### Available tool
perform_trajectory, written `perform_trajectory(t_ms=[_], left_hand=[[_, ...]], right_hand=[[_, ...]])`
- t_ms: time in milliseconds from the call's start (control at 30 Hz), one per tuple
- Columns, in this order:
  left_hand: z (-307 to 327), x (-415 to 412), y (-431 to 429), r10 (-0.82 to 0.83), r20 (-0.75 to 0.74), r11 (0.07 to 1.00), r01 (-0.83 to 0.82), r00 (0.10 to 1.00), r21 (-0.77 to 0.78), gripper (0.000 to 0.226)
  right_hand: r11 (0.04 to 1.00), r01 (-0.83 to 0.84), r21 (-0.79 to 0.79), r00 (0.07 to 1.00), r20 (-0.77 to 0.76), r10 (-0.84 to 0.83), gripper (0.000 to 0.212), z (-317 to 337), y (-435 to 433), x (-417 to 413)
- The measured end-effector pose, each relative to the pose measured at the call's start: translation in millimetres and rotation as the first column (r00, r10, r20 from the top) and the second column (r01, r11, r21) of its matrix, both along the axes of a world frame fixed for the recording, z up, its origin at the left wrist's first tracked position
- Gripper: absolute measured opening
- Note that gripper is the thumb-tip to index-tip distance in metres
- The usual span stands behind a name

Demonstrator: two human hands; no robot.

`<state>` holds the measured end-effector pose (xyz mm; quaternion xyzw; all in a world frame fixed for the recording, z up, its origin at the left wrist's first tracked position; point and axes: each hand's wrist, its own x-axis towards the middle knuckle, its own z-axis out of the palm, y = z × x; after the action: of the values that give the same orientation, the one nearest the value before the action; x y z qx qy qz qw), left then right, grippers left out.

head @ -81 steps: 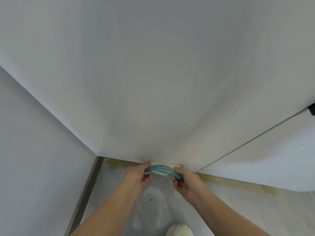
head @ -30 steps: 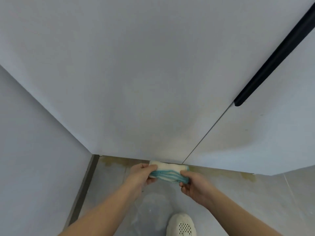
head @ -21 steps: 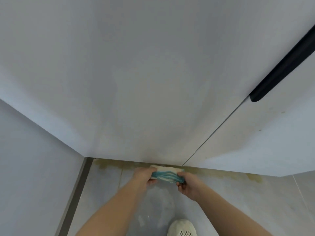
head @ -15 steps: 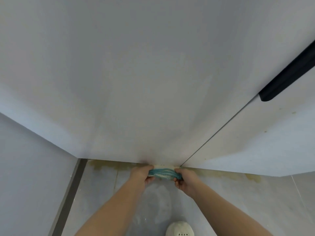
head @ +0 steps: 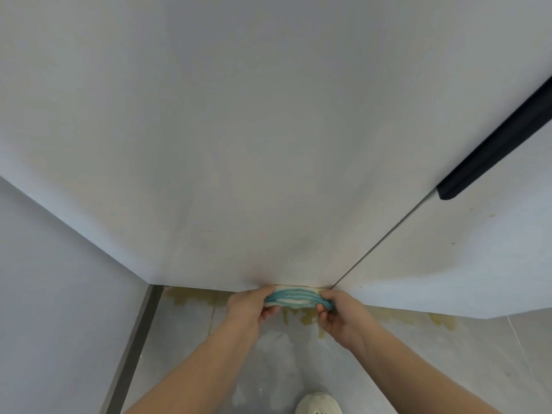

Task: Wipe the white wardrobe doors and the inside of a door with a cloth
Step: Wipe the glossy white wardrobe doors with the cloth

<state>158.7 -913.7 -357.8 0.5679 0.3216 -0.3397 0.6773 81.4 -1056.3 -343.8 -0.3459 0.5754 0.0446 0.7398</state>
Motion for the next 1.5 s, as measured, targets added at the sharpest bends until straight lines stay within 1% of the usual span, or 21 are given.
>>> perform_trajectory(t_ms=[133, 233, 400, 500, 600, 733, 900, 1100, 1200, 1233, 1333, 1400, 1433, 1500], left_hand=[[43.7, -4.7, 6.0, -0.040, 0.094, 0.997, 0.046, 0.995, -0.060, 0.005], [80.2, -7.1, 11.0, -0.070, 0.155, 0.990, 0.087, 0.986, -0.112, 0.008], [137.4, -6.6, 17.0, -0.066, 0.222, 0.976, 0.109, 0.973, -0.187, 0.007], [174.9, -7.4, 21.0, -0.068, 0.283, 0.966, 0.134, 0.957, -0.223, 0.010], [211.6, -6.3, 25.7, -0.065, 0.369, 0.957, 0.162, 0.927, -0.240, 0.011], [267.0, -5.5, 32.2, -0.043, 0.480, 0.947, 0.189, 0.876, -0.261, 0.007], [340.6, -6.0, 35.1, -0.019, 0.593, 0.923, 0.242, 0.805, -0.300, 0.008], [426.6, -4.6, 38.6, 0.071, 0.694, 0.878, 0.285, 0.716, -0.384, 0.007], [468.1, -1.1, 45.4, 0.129, 0.754, 0.868, 0.294, 0.644, -0.400, 0.007], [483.2, -0.3, 49.5, 0.158, 0.774, 0.866, 0.290, 0.614, -0.407, 0.006], [524.7, 2.9, 67.0, 0.271, 0.834, 0.849, 0.289, 0.480, -0.442, 0.007], [538.4, 3.0, 80.6, 0.323, 0.856, 0.836, 0.303, 0.403, -0.458, 0.006], [540.3, 2.5, 87.7, 0.334, 0.861, 0.834, 0.305, 0.385, -0.460, 0.004], [535.7, 3.0, 98.2, 0.342, 0.853, 0.836, 0.287, 0.395, -0.468, 0.003]], right_hand=[[0.999, 0.016, -0.047, 0.998, 0.055, -0.014, 0.013, 51.8, 1.2, -5.4], [0.999, 0.007, -0.049, 0.994, 0.112, -0.001, 0.007, 94.3, 1.6, -10.0], [0.995, 0.000, -0.101, 0.979, 0.203, 0.021, 0.007, 160.2, 5.5, -16.0], [0.991, 0.019, -0.131, 0.964, 0.266, 0.017, 0.005, 201.5, 9.3, -20.2], [0.987, 0.023, -0.157, 0.942, 0.335, 0.032, 0.006, 240.8, 13.7, -23.0], [0.983, 0.031, -0.183, 0.905, 0.422, 0.050, 0.007, 293.2, 21.2, -24.8], [0.969, 0.079, -0.233, 0.844, 0.534, 0.059, 0.004, 364.0, 25.7, -26.7], [0.940, 0.131, -0.316, 0.729, 0.673, 0.125, 0.004, 446.9, 35.4, -27.5], [0.928, 0.165, -0.334, 0.655, 0.740, 0.150, 0.006, 486.2, 45.9, -22.5], [0.923, 0.175, -0.343, 0.625, 0.763, 0.165, 0.007, 499.2, 50.7, -20.5], [0.905, 0.205, -0.373, 0.494, 0.837, 0.234, 0.009, 533.7, 69.8, -13.1], [0.883, 0.223, -0.413, 0.413, 0.860, 0.298, 0.009, 545.3, 83.4, -8.1], [0.869, 0.224, -0.442, 0.381, 0.860, 0.340, 0.010, 546.9, 90.6, -4.9], [0.827, 0.212, -0.520, 0.335, 0.834, 0.439, 0.010, 542.5, 103.6, 2.9]])
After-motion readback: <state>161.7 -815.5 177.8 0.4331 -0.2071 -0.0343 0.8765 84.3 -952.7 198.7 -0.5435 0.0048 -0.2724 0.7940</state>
